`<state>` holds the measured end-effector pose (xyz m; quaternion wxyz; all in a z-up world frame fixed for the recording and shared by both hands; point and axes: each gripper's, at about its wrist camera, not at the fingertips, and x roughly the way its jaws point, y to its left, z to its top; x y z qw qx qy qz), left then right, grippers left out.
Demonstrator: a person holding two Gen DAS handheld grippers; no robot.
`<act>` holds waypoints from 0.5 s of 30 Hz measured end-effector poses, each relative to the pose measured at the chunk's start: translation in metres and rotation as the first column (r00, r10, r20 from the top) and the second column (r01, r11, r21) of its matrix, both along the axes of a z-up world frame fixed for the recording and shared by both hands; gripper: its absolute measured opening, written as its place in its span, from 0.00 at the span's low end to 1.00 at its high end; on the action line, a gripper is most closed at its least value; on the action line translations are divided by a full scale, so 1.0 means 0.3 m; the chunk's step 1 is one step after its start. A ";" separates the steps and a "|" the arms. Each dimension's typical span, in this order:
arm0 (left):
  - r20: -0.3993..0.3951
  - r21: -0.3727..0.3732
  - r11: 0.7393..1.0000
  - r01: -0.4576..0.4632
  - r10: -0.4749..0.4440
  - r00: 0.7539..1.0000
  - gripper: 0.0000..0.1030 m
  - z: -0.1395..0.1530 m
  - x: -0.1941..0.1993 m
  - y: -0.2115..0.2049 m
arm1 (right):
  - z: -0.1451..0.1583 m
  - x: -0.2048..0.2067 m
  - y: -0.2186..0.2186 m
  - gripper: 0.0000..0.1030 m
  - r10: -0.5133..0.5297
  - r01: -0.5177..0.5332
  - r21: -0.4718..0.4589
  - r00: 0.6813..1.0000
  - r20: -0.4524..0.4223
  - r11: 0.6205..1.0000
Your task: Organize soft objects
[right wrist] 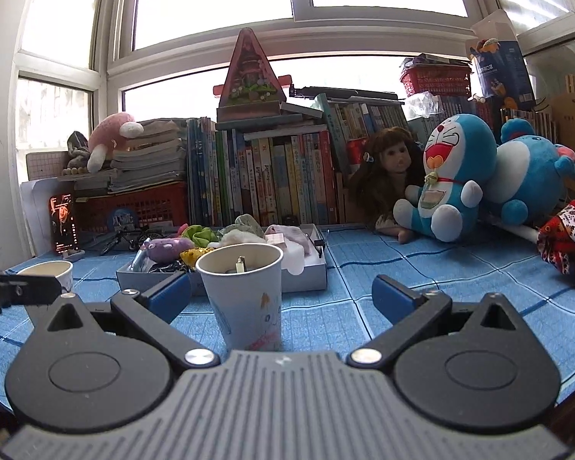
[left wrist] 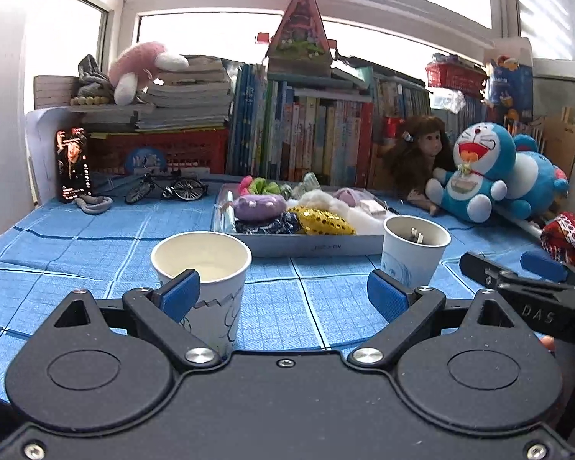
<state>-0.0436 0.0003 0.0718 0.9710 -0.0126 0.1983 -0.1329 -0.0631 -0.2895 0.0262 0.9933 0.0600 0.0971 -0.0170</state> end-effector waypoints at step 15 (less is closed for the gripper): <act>-0.094 0.044 0.998 -0.051 0.055 0.994 0.91 -0.132 -0.009 0.002 | -0.070 0.023 0.043 1.00 0.042 -0.042 0.001 0.995 -0.091 0.999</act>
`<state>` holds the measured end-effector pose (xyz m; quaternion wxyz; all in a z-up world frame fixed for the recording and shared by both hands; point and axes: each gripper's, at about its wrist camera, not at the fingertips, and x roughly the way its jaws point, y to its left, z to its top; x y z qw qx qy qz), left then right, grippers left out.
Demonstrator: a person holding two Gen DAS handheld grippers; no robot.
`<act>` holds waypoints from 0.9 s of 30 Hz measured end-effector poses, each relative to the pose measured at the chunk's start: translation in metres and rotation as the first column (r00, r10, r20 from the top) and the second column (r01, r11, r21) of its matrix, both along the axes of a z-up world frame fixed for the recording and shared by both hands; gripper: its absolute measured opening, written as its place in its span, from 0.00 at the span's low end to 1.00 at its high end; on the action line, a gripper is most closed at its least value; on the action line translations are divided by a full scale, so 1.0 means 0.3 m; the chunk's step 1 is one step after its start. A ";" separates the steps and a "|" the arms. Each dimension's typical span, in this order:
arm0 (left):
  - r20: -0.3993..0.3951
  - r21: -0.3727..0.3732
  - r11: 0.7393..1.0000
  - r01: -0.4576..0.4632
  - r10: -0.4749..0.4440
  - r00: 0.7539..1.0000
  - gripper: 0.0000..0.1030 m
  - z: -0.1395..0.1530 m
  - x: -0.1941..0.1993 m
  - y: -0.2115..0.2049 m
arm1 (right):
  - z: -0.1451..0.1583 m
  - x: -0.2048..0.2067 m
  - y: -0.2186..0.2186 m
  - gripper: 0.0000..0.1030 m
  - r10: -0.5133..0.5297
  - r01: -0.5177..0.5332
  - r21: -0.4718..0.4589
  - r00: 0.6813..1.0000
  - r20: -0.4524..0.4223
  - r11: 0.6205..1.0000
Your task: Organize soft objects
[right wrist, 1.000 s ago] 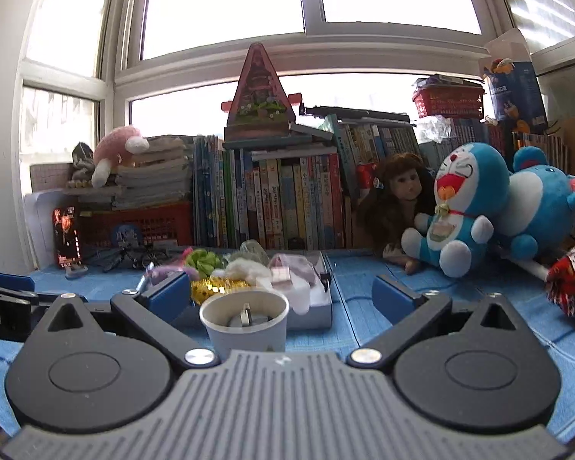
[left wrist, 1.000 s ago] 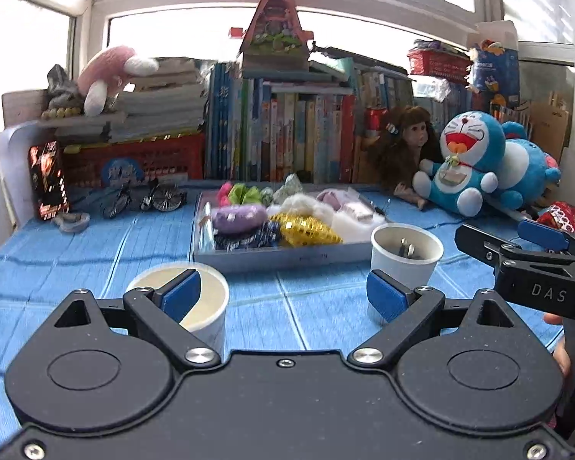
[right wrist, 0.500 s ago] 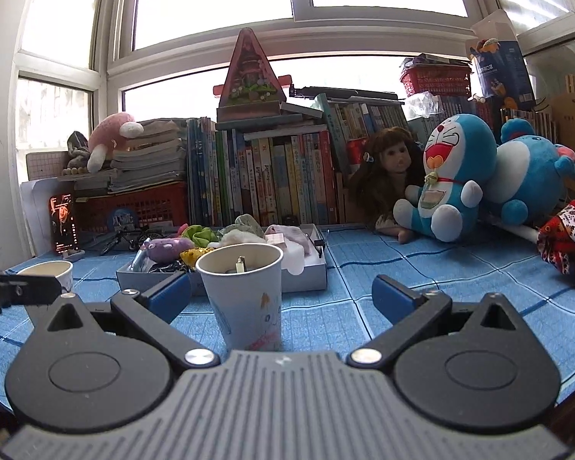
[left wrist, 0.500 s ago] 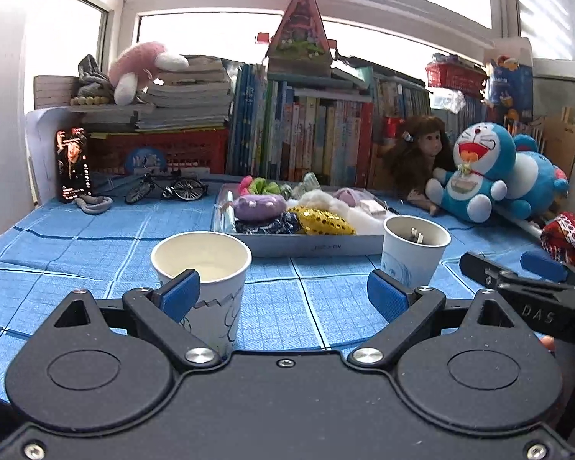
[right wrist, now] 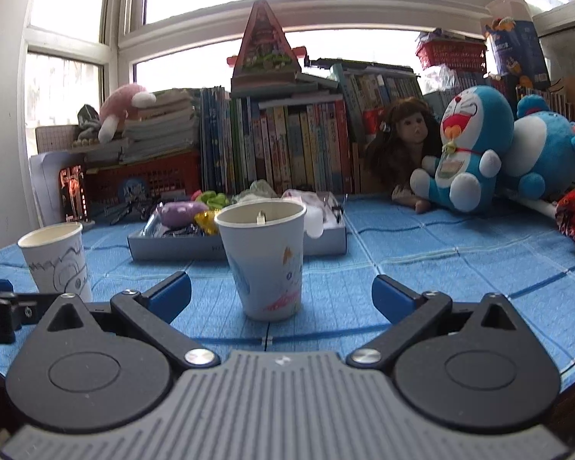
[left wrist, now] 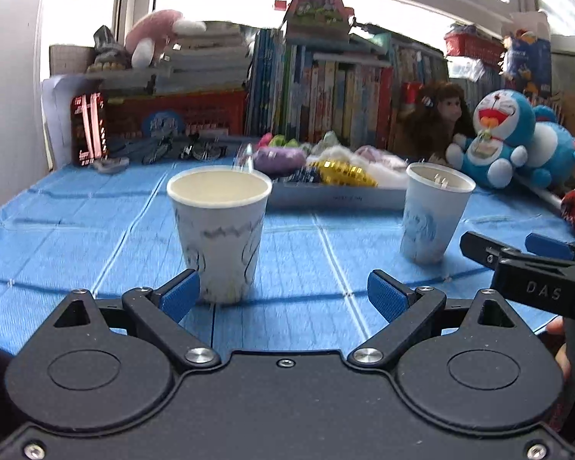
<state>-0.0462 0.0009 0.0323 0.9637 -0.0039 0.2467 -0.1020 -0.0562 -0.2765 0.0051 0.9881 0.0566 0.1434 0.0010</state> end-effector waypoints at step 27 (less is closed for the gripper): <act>-0.115 0.053 0.985 -0.163 0.168 0.979 0.92 -0.130 0.118 -0.013 | -0.109 0.090 0.093 1.00 0.028 -0.045 -0.089 0.982 -0.186 0.995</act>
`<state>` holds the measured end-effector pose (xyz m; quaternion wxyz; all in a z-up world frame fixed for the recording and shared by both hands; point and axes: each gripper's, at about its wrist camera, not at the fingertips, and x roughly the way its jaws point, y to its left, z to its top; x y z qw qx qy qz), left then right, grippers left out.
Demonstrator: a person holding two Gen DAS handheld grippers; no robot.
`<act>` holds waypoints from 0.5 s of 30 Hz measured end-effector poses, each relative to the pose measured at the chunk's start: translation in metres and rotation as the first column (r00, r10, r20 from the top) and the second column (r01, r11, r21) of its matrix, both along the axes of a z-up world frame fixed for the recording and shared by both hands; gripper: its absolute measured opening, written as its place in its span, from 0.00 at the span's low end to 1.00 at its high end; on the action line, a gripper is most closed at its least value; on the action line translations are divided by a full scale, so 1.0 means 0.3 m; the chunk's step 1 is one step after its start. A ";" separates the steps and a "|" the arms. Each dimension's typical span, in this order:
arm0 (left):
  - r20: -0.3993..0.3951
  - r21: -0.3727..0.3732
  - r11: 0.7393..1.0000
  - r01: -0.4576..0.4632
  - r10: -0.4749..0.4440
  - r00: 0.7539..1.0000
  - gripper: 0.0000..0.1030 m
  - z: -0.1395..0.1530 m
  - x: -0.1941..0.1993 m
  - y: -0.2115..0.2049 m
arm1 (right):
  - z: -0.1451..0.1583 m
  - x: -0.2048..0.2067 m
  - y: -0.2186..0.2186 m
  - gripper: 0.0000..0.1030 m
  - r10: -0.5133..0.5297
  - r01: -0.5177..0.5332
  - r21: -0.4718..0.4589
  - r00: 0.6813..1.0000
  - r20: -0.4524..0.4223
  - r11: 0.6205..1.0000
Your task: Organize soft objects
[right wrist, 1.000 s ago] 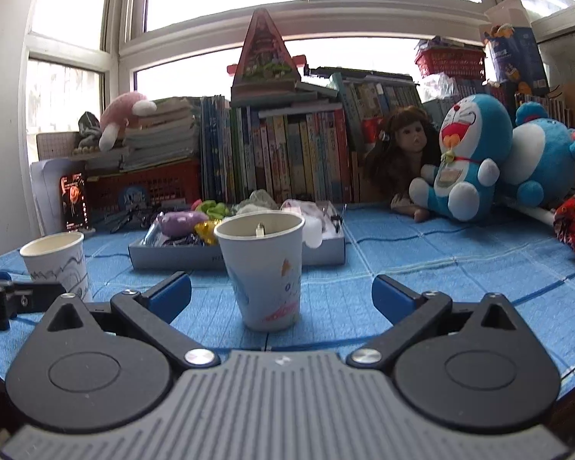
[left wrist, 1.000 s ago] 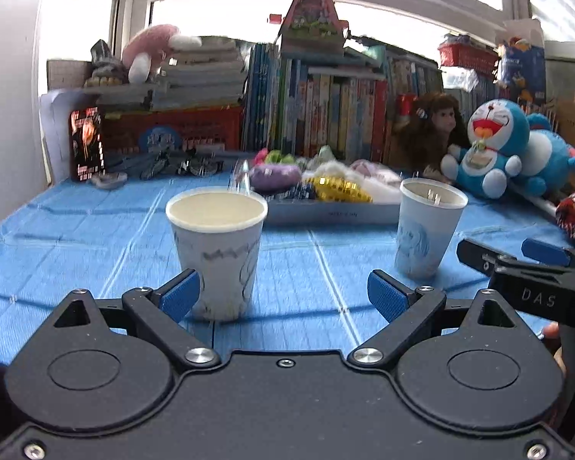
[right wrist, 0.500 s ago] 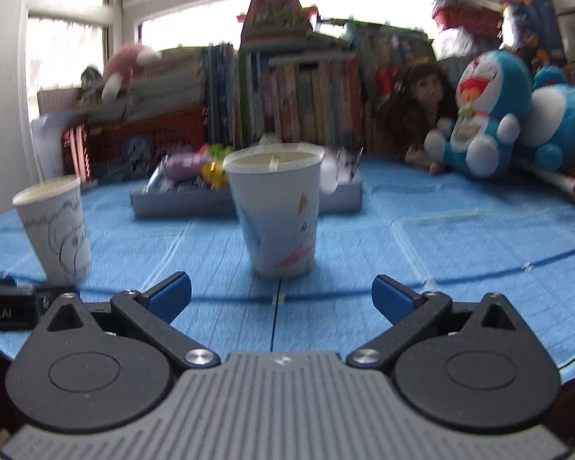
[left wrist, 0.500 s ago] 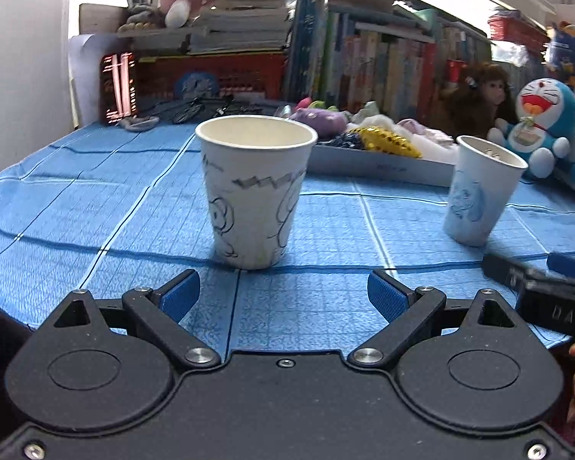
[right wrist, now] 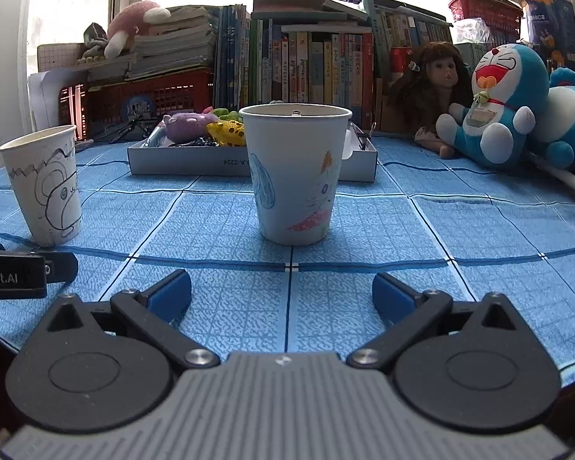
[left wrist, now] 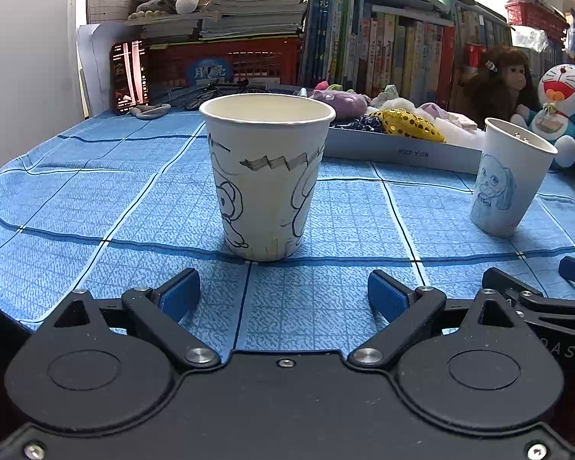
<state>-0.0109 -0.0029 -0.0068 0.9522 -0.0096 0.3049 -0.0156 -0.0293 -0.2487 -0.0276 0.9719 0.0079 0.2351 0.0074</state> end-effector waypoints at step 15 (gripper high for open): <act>-0.022 0.009 1.000 0.026 -0.025 0.999 1.00 -0.009 0.032 -0.009 | -0.005 0.004 0.007 1.00 -0.008 0.008 0.006 1.000 0.005 1.000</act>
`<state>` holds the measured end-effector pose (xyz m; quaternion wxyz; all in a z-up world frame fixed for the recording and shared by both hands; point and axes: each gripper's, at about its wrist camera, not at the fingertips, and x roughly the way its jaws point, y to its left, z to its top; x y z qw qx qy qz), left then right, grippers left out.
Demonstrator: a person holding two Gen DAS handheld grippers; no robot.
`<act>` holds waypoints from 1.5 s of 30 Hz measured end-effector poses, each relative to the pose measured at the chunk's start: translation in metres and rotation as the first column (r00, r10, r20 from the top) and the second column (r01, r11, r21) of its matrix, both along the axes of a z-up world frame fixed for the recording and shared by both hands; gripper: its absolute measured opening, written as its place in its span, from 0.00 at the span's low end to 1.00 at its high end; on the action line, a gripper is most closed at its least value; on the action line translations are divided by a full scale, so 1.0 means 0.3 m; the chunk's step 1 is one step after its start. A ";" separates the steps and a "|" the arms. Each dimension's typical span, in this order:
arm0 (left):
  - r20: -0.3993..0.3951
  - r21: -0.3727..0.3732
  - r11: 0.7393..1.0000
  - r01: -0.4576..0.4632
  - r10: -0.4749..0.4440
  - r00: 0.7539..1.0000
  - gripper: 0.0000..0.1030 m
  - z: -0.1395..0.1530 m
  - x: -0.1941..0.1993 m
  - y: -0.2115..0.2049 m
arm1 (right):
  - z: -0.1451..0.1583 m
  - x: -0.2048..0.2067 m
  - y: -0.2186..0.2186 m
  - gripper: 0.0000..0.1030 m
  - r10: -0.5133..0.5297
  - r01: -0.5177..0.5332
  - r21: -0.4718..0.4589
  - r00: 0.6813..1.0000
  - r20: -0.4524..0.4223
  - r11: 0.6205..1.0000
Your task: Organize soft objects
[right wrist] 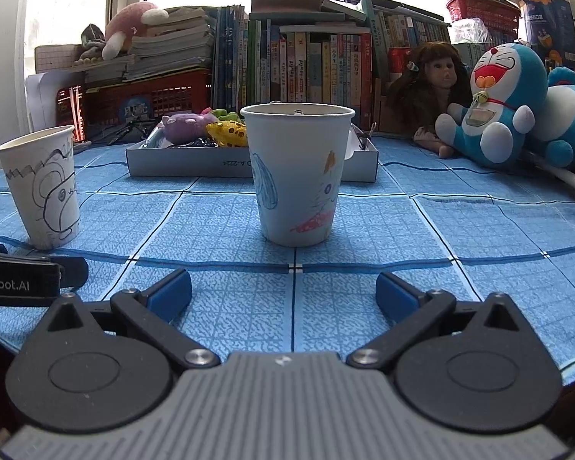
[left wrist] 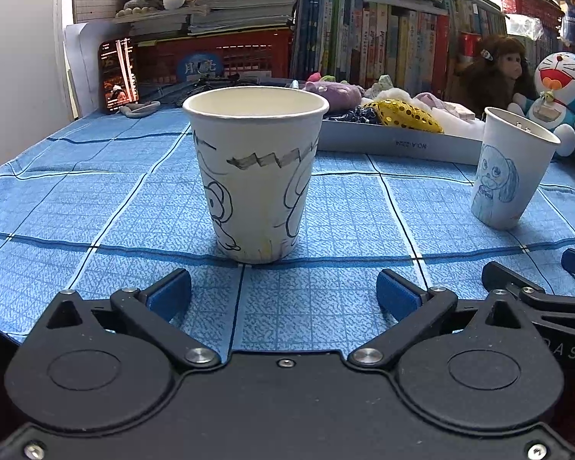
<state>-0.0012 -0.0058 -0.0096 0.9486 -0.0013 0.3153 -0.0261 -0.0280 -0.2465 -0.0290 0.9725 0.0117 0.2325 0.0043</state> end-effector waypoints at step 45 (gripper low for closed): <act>-0.005 0.008 1.000 -0.006 0.006 1.000 1.00 -0.004 0.004 -0.005 | 0.008 0.010 0.010 1.00 0.003 -0.004 -0.011 1.000 -0.024 1.000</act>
